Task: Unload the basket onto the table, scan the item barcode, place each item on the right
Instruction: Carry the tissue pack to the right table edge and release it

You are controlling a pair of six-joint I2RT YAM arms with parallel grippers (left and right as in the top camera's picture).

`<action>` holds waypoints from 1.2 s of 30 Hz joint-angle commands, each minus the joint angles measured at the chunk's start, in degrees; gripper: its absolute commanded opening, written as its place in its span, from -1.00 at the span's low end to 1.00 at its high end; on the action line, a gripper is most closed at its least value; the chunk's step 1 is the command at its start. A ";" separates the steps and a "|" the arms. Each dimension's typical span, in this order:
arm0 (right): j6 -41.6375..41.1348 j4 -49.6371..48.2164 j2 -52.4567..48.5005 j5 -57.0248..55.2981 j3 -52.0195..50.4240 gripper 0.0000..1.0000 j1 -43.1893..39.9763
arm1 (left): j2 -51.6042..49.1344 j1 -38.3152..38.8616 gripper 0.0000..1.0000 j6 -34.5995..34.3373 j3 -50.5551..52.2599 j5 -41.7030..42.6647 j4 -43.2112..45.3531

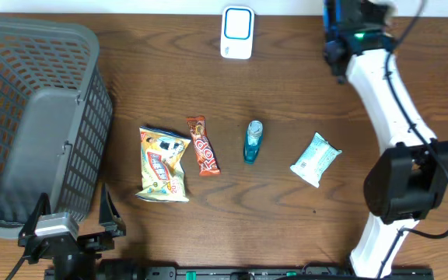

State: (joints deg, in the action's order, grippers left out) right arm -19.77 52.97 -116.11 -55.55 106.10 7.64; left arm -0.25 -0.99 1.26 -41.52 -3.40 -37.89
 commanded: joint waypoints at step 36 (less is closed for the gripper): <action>-19.12 16.96 -10.54 9.20 -0.20 -0.72 -38.18 | 0.09 0.22 0.96 -0.48 0.07 -0.74 0.20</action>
State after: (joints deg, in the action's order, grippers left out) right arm -38.35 69.67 -126.69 -45.56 106.04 -29.78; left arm -0.27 -0.99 1.26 -41.52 -3.40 -37.91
